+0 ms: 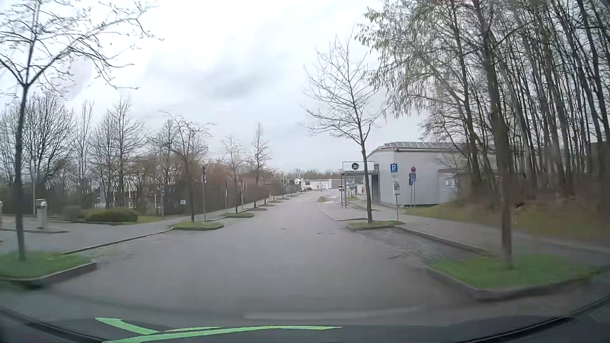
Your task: Follow the waypoints while adhering to traffic rules and regulations
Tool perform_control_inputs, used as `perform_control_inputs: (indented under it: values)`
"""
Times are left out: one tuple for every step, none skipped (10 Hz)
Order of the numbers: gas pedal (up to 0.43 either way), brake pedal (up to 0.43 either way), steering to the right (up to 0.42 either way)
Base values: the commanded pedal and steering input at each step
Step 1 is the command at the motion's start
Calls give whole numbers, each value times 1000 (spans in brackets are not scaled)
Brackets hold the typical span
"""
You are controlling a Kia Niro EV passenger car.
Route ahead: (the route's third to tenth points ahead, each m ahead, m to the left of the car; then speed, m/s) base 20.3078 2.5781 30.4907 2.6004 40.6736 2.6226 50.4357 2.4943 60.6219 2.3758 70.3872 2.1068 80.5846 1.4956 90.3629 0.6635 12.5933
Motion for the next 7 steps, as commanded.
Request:
perform_control_inputs:
  values:
    - [8,0,1]
    - [8,0,1]
    - [8,0,1]
    - [20,0,1]
    - [20,0,1]
    - [20,0,1]
    - [20,0,1]
